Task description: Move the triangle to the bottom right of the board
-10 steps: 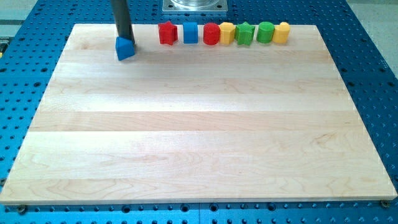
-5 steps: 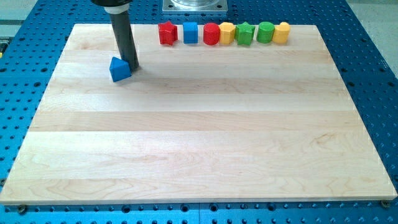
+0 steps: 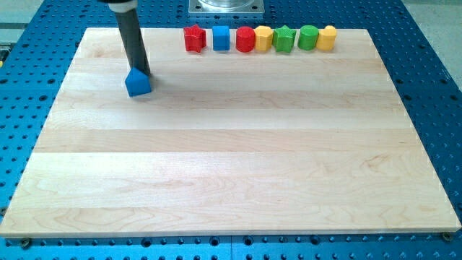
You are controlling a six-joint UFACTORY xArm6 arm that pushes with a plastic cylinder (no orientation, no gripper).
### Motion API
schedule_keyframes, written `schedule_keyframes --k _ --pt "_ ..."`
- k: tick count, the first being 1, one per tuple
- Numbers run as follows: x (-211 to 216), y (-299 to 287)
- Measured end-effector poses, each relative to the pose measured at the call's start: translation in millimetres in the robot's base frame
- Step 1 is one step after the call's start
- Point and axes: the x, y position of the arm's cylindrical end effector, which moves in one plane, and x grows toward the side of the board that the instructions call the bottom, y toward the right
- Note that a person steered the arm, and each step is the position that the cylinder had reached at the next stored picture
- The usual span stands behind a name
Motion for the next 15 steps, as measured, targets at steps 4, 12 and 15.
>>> schedule_keyframes --k 4,12,15 --pt "66.7 56.6" --pt "98.3 58.8" --pt "138.4 55.9"
